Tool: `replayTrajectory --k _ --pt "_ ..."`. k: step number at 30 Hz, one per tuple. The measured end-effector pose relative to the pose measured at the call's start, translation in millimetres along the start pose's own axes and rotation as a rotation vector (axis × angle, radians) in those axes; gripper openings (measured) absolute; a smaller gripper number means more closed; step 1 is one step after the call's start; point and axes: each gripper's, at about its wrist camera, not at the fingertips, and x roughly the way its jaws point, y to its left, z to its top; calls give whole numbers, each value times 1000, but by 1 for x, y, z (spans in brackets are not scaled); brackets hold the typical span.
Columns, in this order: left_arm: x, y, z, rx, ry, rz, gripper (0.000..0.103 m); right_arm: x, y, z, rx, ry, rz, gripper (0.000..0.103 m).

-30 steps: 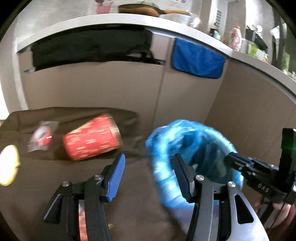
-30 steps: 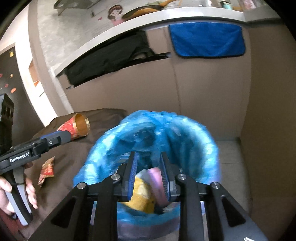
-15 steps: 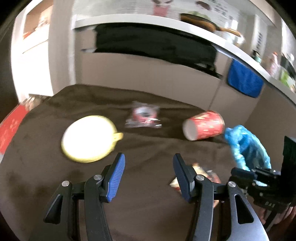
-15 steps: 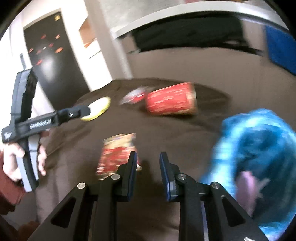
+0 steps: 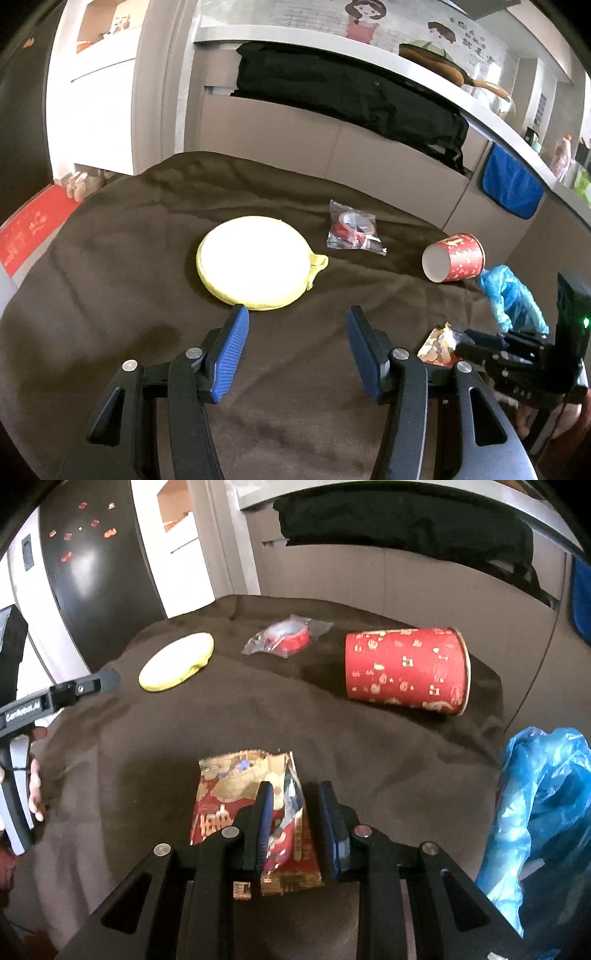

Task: Collect trash
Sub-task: 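Grasp the red snack wrapper on the table with the right gripper, then lift the red wrapper with the right gripper while the left gripper grasps the yellow round pad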

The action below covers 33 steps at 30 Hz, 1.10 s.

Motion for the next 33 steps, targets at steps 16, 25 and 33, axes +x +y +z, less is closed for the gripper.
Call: replayTrajectory --k 16,25,33 --pt "12 4 14 -19 5 -2 56 -35 -14 -10 24 -84 -26 5" --pt "50 70 44 -126 87 95 56 -28 -20 -20 64 -65 -8 5" --pt "80 76 51 -153 143 99 56 -28 -18 -17 62 -66 3 5"
